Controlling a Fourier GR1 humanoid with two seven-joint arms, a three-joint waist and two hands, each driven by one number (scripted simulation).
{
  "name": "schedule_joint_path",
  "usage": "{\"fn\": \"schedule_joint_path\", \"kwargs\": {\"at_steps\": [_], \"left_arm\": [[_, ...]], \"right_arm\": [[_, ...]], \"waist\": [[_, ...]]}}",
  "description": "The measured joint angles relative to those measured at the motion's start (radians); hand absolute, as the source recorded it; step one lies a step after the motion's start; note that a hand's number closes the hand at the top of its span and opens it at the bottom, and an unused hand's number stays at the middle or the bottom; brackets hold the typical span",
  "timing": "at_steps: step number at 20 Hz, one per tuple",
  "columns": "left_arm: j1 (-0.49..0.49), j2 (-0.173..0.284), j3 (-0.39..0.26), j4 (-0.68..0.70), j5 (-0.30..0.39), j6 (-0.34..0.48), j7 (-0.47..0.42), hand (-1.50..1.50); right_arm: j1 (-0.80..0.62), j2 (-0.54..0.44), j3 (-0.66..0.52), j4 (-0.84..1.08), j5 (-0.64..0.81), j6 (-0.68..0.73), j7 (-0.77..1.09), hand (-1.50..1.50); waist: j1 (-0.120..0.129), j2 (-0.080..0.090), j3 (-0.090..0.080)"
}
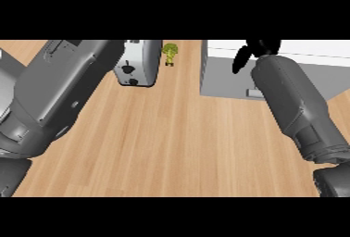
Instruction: Pick up the can, place it into the drawer and close the drawer
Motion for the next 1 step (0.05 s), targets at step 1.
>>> {"fn": "schedule_joint_path", "kwargs": {"at_steps": [1], "left_arm": [[0.013, 0.006, -0.001, -0.017, 0.001, -0.006, 0.002, -1.50]], "right_arm": [[-0.010, -0.004, -0.011, -0.002, -0.011, 0.007, -0.012, -1.50]], "waist": [[0.004, -0.001, -0.001]]}}
